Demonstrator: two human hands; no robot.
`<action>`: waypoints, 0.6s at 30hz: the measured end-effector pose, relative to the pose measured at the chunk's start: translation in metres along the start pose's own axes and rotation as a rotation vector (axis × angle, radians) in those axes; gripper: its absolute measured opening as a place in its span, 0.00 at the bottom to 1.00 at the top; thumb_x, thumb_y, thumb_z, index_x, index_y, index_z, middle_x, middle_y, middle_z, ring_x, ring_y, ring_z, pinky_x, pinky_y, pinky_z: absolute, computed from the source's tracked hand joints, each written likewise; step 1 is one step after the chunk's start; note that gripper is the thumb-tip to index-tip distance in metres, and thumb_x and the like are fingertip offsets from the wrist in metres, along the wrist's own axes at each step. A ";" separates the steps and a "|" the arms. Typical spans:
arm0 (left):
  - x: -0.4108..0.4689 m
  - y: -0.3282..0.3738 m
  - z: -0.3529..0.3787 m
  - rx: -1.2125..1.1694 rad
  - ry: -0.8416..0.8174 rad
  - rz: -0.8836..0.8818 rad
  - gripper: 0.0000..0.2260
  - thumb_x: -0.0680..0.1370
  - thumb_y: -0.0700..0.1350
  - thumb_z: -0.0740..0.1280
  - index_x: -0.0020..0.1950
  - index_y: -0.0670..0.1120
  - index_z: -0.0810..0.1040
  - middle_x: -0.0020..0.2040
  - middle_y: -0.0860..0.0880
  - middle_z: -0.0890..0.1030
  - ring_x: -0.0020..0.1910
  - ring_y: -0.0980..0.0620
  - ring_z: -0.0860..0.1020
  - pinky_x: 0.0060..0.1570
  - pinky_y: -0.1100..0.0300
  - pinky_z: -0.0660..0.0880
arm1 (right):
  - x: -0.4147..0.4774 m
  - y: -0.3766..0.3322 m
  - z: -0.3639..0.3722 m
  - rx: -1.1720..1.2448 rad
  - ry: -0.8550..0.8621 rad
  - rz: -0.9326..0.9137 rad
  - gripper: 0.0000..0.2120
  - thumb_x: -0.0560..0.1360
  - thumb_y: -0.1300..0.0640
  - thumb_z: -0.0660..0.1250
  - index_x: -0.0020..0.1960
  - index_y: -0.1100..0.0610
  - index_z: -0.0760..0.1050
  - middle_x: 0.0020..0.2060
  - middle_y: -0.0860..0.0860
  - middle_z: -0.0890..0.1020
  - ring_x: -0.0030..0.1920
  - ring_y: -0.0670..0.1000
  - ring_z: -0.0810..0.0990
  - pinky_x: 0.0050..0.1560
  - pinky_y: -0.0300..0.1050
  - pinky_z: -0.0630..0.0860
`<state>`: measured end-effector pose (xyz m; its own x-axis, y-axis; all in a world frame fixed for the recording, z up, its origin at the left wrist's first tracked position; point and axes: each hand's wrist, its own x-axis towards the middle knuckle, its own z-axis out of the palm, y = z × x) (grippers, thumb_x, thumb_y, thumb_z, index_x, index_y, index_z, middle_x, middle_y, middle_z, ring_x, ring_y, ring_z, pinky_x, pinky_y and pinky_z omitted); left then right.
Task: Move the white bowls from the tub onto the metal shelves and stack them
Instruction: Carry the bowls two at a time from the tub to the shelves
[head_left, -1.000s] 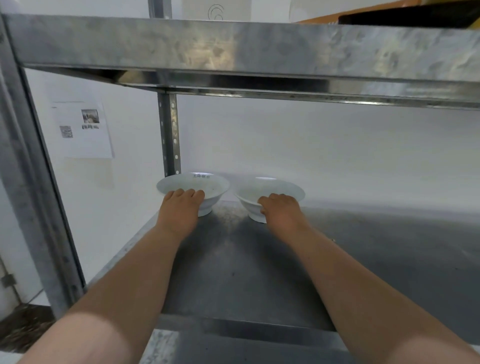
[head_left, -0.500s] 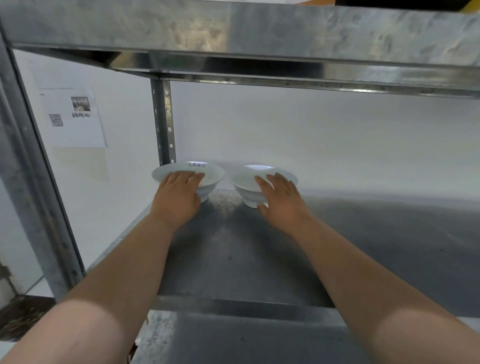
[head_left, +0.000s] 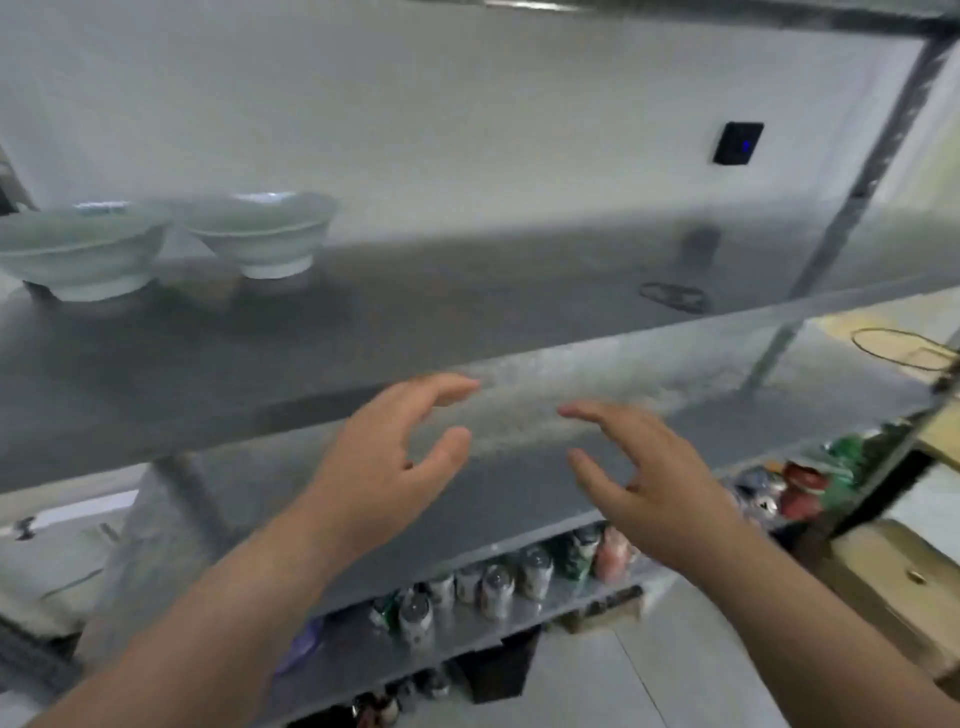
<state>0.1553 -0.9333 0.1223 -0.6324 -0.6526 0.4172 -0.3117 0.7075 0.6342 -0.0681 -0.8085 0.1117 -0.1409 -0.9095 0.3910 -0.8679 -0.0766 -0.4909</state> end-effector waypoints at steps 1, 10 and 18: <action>-0.009 0.012 0.025 -0.046 -0.053 0.006 0.15 0.76 0.59 0.60 0.62 0.67 0.72 0.61 0.69 0.74 0.62 0.67 0.72 0.59 0.69 0.69 | -0.033 0.014 -0.006 0.018 0.020 0.058 0.16 0.78 0.47 0.64 0.65 0.39 0.70 0.57 0.25 0.69 0.59 0.24 0.64 0.57 0.19 0.59; -0.106 0.095 0.241 -0.371 -0.592 -0.150 0.17 0.74 0.54 0.64 0.63 0.58 0.75 0.61 0.61 0.79 0.61 0.62 0.76 0.62 0.58 0.74 | -0.332 0.092 -0.042 0.246 0.254 0.793 0.15 0.77 0.53 0.66 0.61 0.39 0.74 0.58 0.35 0.78 0.59 0.37 0.75 0.60 0.34 0.72; -0.157 0.166 0.355 -0.366 -1.131 -0.062 0.14 0.79 0.42 0.65 0.60 0.60 0.76 0.59 0.60 0.80 0.62 0.59 0.77 0.62 0.56 0.74 | -0.520 0.057 -0.021 0.342 0.517 1.303 0.13 0.77 0.52 0.66 0.61 0.41 0.75 0.57 0.34 0.78 0.59 0.35 0.75 0.62 0.38 0.74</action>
<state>-0.0485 -0.6170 -0.0691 -0.9474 0.0563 -0.3152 -0.2589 0.4444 0.8576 -0.0539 -0.3313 -0.1035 -0.9469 -0.1657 -0.2754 0.1543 0.5174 -0.8417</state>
